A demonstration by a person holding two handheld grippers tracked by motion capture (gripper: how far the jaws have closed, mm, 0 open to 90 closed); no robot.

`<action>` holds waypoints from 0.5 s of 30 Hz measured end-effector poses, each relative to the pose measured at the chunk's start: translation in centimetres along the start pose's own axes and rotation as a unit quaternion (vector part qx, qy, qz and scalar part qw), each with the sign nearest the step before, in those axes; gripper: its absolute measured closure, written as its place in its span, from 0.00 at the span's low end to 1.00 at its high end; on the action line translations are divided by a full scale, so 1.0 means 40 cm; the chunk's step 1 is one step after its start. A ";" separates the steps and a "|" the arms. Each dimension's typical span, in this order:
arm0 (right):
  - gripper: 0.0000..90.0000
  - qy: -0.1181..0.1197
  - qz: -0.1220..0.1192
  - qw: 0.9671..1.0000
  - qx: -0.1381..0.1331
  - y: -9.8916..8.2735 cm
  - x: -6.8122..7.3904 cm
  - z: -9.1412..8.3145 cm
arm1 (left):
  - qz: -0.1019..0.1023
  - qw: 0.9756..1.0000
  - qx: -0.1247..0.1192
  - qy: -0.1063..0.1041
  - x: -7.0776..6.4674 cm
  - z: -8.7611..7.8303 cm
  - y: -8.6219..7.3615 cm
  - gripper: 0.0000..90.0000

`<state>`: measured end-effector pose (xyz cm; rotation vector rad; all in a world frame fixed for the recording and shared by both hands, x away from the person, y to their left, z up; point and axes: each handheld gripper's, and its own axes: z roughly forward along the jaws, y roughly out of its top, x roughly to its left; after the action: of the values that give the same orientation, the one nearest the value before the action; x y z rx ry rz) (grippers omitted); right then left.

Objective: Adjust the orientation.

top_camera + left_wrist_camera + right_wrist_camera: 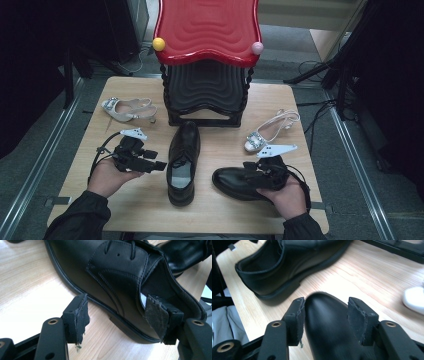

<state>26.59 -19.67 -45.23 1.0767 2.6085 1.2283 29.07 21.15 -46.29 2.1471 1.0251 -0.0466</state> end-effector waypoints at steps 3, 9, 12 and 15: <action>0.58 -0.012 0.007 1.000 0.001 -0.021 -0.009 -0.024 | 0.005 1.000 0.003 0.000 0.003 0.005 0.008 0.40; 0.64 -0.032 0.028 0.999 -0.004 -0.058 -0.031 -0.078 | 0.008 1.000 0.006 -0.002 0.009 0.011 0.022 0.40; 0.74 -0.038 0.037 0.999 -0.014 -0.073 -0.036 -0.108 | 0.007 1.000 0.006 -0.003 0.012 0.013 0.028 0.40; 0.83 -0.046 0.048 0.998 -0.021 -0.086 -0.039 -0.137 | 0.008 1.000 0.009 -0.005 0.013 0.018 0.034 0.40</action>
<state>24.01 -25.71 -44.26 1.2329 2.4774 1.2151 30.54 20.49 -46.18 2.1695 1.0060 -0.0603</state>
